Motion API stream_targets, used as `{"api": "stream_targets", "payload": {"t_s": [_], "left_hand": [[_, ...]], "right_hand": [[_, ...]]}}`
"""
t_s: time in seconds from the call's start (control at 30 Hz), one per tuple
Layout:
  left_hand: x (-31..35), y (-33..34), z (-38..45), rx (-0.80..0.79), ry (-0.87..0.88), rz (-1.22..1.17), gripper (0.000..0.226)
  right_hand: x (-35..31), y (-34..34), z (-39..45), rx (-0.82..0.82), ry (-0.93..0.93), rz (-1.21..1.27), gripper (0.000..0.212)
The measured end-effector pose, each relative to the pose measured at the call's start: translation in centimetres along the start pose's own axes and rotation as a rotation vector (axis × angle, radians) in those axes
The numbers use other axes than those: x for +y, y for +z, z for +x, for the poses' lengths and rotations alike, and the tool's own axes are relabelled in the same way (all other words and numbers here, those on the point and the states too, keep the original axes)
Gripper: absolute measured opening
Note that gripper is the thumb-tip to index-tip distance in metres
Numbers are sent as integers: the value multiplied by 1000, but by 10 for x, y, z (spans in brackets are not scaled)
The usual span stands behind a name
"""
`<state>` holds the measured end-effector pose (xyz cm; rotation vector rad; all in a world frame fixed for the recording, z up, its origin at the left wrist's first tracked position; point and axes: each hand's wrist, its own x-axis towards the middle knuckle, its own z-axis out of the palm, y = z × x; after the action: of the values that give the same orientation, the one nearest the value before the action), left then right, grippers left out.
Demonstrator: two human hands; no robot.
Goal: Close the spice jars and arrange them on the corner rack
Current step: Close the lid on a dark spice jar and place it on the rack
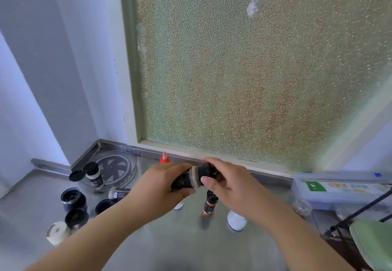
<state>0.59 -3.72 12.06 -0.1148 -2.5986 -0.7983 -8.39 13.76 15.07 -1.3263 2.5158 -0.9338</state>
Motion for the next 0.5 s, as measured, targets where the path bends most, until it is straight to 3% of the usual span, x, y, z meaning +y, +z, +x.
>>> {"api": "stream_targets", "payload": {"t_s": [0.13, 0.27, 0.4, 0.5], "left_hand": [[-24, 3, -15, -14, -173, -27, 33], [-60, -2, -37, -38, -404, -62, 18], [-105, -18, -51, -97, -717, -126, 33], [-138, -36, -56, -81, -743, -163, 25]], "right_hand": [[-10, 39, 25, 1, -5, 57, 55], [-21, 90, 59, -84, -69, 27, 51], [-37, 141, 102, -164, -111, -35, 51], [-51, 165, 138, -190, -126, -113, 51]]}}
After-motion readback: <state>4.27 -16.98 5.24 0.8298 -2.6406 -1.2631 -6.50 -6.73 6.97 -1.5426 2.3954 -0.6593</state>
